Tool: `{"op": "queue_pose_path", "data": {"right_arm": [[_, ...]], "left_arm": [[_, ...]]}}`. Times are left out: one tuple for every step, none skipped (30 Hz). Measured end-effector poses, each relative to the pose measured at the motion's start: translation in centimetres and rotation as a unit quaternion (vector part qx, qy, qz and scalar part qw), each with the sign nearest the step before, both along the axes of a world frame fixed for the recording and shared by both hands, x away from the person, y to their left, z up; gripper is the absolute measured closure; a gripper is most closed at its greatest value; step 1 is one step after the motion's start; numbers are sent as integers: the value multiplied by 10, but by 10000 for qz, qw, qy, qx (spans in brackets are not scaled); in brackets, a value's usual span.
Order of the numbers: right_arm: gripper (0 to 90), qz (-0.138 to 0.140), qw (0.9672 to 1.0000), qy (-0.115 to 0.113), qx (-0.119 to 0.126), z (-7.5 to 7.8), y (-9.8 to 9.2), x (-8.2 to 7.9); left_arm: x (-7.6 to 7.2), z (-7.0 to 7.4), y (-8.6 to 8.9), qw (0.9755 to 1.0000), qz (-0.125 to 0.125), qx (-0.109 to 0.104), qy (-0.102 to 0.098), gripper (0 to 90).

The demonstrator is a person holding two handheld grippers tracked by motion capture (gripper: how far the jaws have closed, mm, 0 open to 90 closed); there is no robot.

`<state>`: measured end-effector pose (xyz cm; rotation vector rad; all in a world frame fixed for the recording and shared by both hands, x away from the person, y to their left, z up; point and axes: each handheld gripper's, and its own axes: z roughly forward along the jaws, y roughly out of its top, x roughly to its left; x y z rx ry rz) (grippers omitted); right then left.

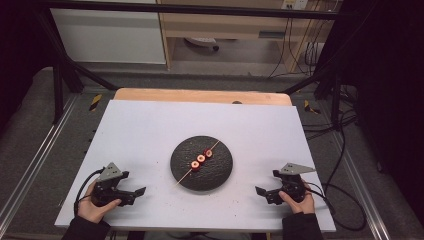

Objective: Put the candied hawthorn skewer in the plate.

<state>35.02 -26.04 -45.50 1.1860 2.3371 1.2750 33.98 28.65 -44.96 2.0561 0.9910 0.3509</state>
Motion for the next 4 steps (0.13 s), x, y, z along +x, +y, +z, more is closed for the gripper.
{"op": "queue_pose_path", "data": {"right_arm": [[5,12,10000,15,6,0,0,0],[5,10,10000,18,17,0,0,0],[5,18,10000,26,5,0,0,0],[5,10,10000,42,16,0,0,0]], "left_arm": [[0,0,0,10000,5,3,1,90],[1,0,0,10000,26,14,6,90],[1,-1,0,10000,23,29,11,90],[1,-1,0,10000,15,35,6,90]]}}
